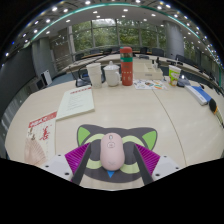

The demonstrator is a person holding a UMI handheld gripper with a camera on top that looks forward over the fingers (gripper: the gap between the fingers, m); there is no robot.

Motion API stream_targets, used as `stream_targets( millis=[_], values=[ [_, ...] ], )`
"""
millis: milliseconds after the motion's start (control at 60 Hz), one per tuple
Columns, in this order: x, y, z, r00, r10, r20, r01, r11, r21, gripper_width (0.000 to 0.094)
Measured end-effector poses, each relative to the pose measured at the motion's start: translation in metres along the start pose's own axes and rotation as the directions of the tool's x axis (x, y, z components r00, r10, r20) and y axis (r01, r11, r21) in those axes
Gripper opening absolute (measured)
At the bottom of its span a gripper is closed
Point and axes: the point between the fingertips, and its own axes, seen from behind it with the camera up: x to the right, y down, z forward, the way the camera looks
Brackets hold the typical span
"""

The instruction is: Arrange mouse

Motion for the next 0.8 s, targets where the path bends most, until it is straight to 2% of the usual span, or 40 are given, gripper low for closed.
stream_targets(
  millis=[150, 433, 800],
  values=[
    [0.004, -0.012, -0.049, 1.000, -0.002, -0.016, 0.002, 1.000, 0.000, 0.0853],
    [-0.007, -0.025, -0.137, 0.999, -0.049, 0.007, 0.049, 0.999, 0.016, 0.0856],
    [-0.008, -0.017, -0.173, 0.996, -0.093, -0.001, 0.093, 0.996, 0.015, 0.0855]
  ],
)
